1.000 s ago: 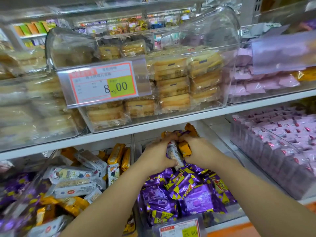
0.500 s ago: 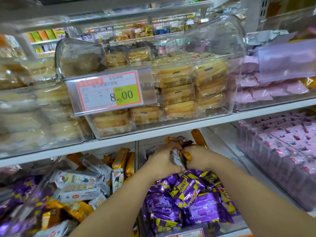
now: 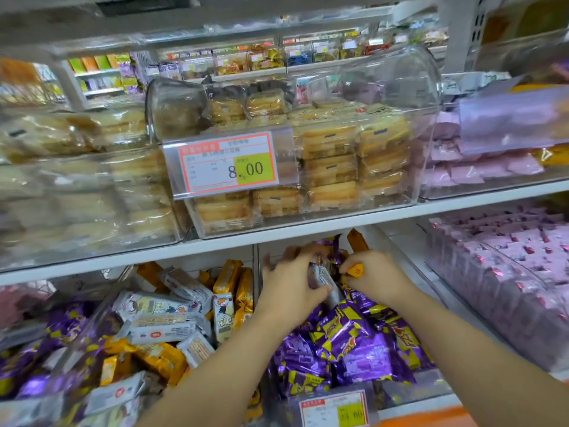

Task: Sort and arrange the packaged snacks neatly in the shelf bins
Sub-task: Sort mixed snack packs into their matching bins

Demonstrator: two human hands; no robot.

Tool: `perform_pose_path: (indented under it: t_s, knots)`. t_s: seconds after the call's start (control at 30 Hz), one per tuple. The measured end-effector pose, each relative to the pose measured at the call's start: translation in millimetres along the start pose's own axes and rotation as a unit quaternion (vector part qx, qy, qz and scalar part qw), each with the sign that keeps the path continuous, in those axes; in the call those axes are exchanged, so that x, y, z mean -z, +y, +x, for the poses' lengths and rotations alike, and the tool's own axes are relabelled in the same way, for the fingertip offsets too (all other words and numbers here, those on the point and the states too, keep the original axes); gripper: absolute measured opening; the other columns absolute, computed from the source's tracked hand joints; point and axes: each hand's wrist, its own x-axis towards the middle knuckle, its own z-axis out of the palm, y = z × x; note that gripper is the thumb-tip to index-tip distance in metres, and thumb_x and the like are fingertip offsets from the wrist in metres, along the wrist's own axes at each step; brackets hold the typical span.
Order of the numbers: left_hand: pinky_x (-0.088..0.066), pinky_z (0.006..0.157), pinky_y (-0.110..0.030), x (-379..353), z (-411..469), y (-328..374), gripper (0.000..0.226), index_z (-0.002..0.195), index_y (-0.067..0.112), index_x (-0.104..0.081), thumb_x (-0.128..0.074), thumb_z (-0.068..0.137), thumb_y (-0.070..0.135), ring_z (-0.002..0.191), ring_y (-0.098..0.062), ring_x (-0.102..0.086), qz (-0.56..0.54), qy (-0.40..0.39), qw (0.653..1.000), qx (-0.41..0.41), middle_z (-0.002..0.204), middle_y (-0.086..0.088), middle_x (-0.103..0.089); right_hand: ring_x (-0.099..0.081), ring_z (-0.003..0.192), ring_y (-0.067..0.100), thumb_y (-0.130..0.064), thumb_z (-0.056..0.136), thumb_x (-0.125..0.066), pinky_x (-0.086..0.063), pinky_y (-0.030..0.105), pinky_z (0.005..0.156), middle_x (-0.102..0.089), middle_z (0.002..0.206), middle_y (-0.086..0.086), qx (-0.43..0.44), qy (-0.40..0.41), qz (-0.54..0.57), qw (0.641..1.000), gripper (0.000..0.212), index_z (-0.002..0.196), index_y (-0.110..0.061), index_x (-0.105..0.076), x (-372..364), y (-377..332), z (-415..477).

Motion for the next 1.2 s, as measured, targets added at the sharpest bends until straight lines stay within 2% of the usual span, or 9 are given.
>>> perform_pose_path:
  t_s: [0.27,0.37,0.5,0.57,0.73,0.83,1.0,1.1,1.2]
  knots:
    - [-0.009,0.115,-0.053,13.7,-29.4,0.9,0.048,0.123,0.04,-0.045,-0.069,0.082,0.035,0.115,-0.008,-0.043,-0.012,0.085,0.995,-0.06,0.106,0.014,-0.049,-0.058,0.108,0.015,-0.016,0.078,-0.07,-0.039,0.018,0.089,-0.065,0.116,-0.002,0.04,0.046,0.02,0.998,0.031,0.108,-0.025,-0.07,27.5,-21.9,-34.3]
    - [-0.029,0.105,-0.06,11.4,-37.2,-2.9,0.056,0.117,0.035,-0.045,-0.079,0.074,0.026,0.109,-0.019,-0.052,0.04,0.131,0.978,-0.16,0.113,0.0,-0.055,-0.054,0.116,0.02,-0.012,0.076,-0.072,-0.034,0.022,0.1,-0.059,0.124,0.005,0.061,0.066,0.021,0.996,0.043,0.118,-0.017,-0.065,25.3,-30.7,-54.2]
    - [-0.055,0.081,-0.045,17.8,-51.2,0.1,0.051,0.115,0.028,-0.045,-0.077,0.077,0.018,0.106,-0.031,-0.058,-0.002,0.131,0.961,-0.242,0.132,-0.003,-0.039,-0.048,0.123,0.026,-0.006,0.077,-0.072,-0.026,0.015,0.097,-0.052,0.13,0.012,0.06,0.088,0.039,0.994,0.049,0.124,-0.008,-0.06,25.0,-38.7,-77.4]
    - [-0.056,0.076,-0.041,23.9,-59.0,-2.5,0.044,0.114,0.028,-0.045,-0.072,0.081,0.017,0.109,-0.031,-0.058,-0.027,0.14,0.956,-0.257,0.135,0.0,-0.032,-0.046,0.125,0.023,-0.006,0.079,-0.071,-0.024,0.011,0.097,-0.048,0.133,0.011,0.055,0.101,0.045,0.992,0.051,0.128,-0.009,-0.057,23.4,-46.2,-88.3]
    - [-0.054,0.085,-0.045,52.3,-87.5,-24.6,0.027,0.112,0.027,-0.047,-0.055,0.087,0.026,0.123,-0.032,-0.048,-0.05,0.179,0.949,-0.254,0.136,-0.003,-0.033,-0.044,0.114,0.008,0.0,0.082,-0.061,-0.021,-0.006,0.085,-0.036,0.125,-0.006,0.101,0.098,0.072,0.987,0.053,0.133,-0.011,-0.05,10.3,-91.2,-111.3]
    - [-0.054,0.085,-0.038,74.8,-113.2,-51.2,0.03,0.112,0.026,-0.045,-0.058,0.085,0.023,0.119,-0.03,-0.047,-0.03,0.215,0.944,-0.249,0.134,-0.003,-0.032,-0.047,0.09,0.006,-0.003,0.085,-0.053,-0.035,0.007,0.078,-0.026,0.123,-0.01,0.142,0.066,0.078,0.985,0.052,0.135,-0.018,-0.046,-4.0,-127.3,-120.1]
    - [-0.055,0.049,-0.037,108.0,-150.6,-110.6,0.059,0.105,0.023,-0.044,-0.082,0.064,0.001,0.105,-0.031,-0.048,0.07,0.252,0.951,-0.166,0.129,-0.007,-0.038,-0.052,0.075,0.023,-0.008,0.092,-0.045,-0.045,0.039,0.081,-0.02,0.133,0.003,0.193,-0.025,0.002,0.981,0.051,0.141,-0.019,-0.034,-42.5,-169.5,-114.5]
    - [-0.055,0.065,-0.046,120.1,-162.0,-145.2,0.059,0.107,0.022,-0.047,-0.081,0.064,0.0,0.102,-0.04,-0.052,0.138,0.239,0.959,-0.062,0.129,-0.01,-0.041,-0.053,0.099,0.027,-0.014,0.096,-0.045,-0.039,0.042,0.099,-0.026,0.137,0.004,0.192,-0.034,-0.083,0.977,0.046,0.141,-0.021,-0.036,-61.5,-179.2,-99.9]
    - [-0.047,0.088,-0.054,121.0,-169.4,-168.9,0.046,0.108,0.026,-0.05,-0.078,0.072,0.017,0.108,-0.04,-0.056,0.203,0.17,0.964,0.001,0.132,-0.012,-0.05,-0.029,0.135,0.022,-0.03,0.097,-0.047,-0.003,0.052,0.114,-0.037,0.14,-0.002,0.183,-0.07,-0.236,0.952,0.042,0.139,-0.03,-0.039,-72.0,-179.2,-88.7]
